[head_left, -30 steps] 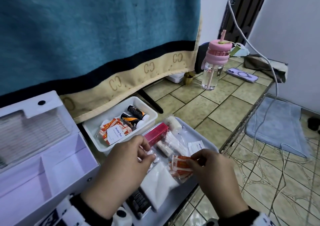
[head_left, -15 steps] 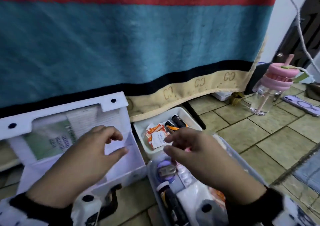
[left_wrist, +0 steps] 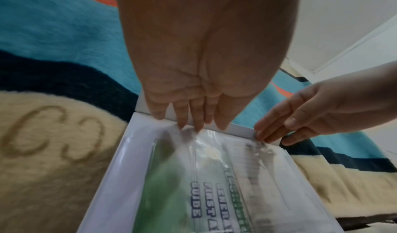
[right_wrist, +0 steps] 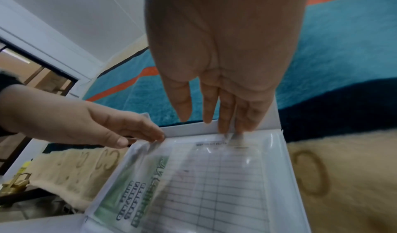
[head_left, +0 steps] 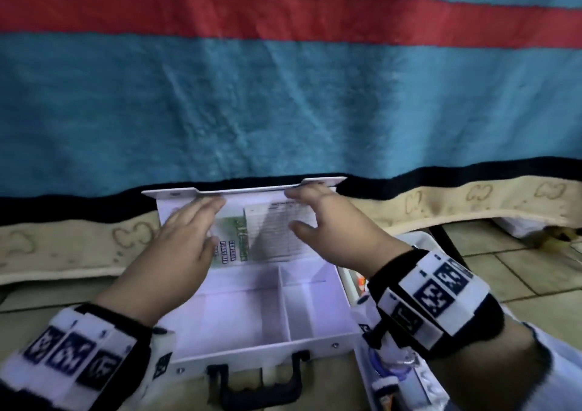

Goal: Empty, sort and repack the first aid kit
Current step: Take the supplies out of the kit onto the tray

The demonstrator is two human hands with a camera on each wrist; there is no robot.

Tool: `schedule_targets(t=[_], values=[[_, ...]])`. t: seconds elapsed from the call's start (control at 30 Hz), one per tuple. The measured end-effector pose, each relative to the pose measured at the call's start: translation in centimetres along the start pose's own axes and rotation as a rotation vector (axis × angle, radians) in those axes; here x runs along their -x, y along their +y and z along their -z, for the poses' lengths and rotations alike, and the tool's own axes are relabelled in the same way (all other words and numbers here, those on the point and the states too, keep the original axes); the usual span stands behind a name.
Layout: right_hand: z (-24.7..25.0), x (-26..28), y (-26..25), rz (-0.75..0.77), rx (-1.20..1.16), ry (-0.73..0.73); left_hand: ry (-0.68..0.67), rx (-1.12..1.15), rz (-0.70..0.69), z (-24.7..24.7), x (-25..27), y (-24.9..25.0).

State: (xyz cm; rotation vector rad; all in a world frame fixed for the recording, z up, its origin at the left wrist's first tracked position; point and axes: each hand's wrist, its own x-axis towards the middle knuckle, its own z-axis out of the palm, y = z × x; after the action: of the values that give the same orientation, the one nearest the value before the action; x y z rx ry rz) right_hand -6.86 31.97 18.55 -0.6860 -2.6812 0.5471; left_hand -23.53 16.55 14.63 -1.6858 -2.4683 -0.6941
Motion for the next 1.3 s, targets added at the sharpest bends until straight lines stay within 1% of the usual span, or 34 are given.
schedule_targets(t=[0.1, 0.17, 0.23, 0.3, 0.4, 0.5, 0.6, 0.7, 0.77, 0.8, 0.87, 0.93, 1.0, 1.03, 1.1, 1.17, 1.23, 1.3], values=[[-0.3, -1.3, 0.1, 0.017, 0.066, 0.046, 0.074, -0.019, -0.016, 0.3, -0.5, 0.1], [-0.4, -1.9, 0.1, -0.006, 0.078, 0.074, 0.097, -0.012, -0.014, 0.7, -1.0, 0.4], [-0.3, -2.2, 0.0, -0.048, 0.071, 0.087, 0.12, -0.002, 0.022, 1.1, -1.4, 0.8], [-0.2, -2.3, 0.0, -0.065, 0.072, 0.069, 0.134, -0.013, 0.078, 1.2, -1.8, 1.0], [-0.1, -2.0, -0.3, -0.072, 0.084, 0.036, 0.108, -0.023, 0.155, 1.3, -1.8, 1.1], [-0.1, -1.6, -0.7, -0.073, 0.105, 0.039, 0.075, -0.058, 0.186, 1.2, -1.5, 1.3], [-0.2, -1.4, -0.8, -0.103, 0.238, 0.055, 0.03, -0.158, 0.185, 1.1, -1.2, 1.8], [-0.2, -1.2, -0.9, -0.138, 0.367, 0.096, 0.025, -0.178, 0.176, 0.9, -0.8, 2.0], [-0.1, -0.9, -1.0, -0.12, 0.378, 0.116, 0.077, -0.151, 0.157, 0.9, -0.6, 1.9], [0.0, -0.8, -1.0, -0.105, 0.375, 0.132, 0.123, -0.123, 0.136, 1.0, -0.5, 1.8], [0.5, -0.4, -1.0, -0.095, 0.285, 0.195, 0.265, -0.064, 0.095, 1.3, -0.5, 1.8], [1.1, -0.1, -0.9, -0.072, 0.164, 0.297, 0.407, -0.049, 0.067, 1.7, -0.4, 2.1], [1.7, 0.2, -0.8, -0.032, 0.077, 0.408, 0.491, -0.021, 0.04, 2.2, -0.3, 2.9], [2.0, 0.3, -0.7, -0.013, 0.036, 0.464, 0.511, 0.001, 0.026, 2.4, -0.2, 3.3], [2.8, 0.8, -0.5, -0.002, -0.04, 0.546, 0.503, 0.04, 0.002, 2.9, -0.2, 4.3], [3.5, 1.8, -0.1, -0.025, -0.099, 0.596, 0.469, 0.079, -0.008, 3.3, 0.0, 5.6], [4.2, 3.2, 0.5, -0.069, -0.139, 0.653, 0.449, 0.152, 0.013, 3.5, 0.2, 7.2], [4.9, 5.2, 1.3, -0.11, -0.236, 0.698, 0.415, 0.257, 0.035, 3.5, 0.7, 8.8]])
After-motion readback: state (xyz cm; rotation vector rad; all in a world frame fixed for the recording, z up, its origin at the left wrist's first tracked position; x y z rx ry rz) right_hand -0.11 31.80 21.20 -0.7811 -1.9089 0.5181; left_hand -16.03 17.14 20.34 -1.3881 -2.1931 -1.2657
